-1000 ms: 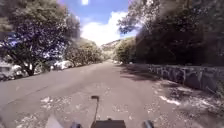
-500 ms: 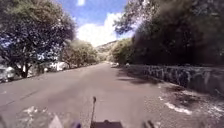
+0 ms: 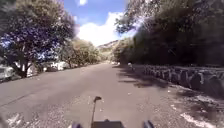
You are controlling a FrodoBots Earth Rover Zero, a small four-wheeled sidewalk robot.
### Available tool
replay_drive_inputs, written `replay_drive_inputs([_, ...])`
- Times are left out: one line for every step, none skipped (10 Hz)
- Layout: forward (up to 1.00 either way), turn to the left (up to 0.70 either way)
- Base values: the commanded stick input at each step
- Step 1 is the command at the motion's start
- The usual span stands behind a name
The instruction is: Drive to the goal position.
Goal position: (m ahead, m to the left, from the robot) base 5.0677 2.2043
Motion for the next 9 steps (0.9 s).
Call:
replay_drive_inputs([0.70, -0.27])
replay_drive_inputs([0.70, -0.30])
replay_drive_inputs([0.70, -0.32])
replay_drive_inputs([0.70, -0.34])
replay_drive_inputs([0.70, -0.31])
replay_drive_inputs([0.70, -0.25])
replay_drive_inputs([0.70, -0.18])
replay_drive_inputs([0.70, -0.10])
replay_drive_inputs([0.70, -0.02])
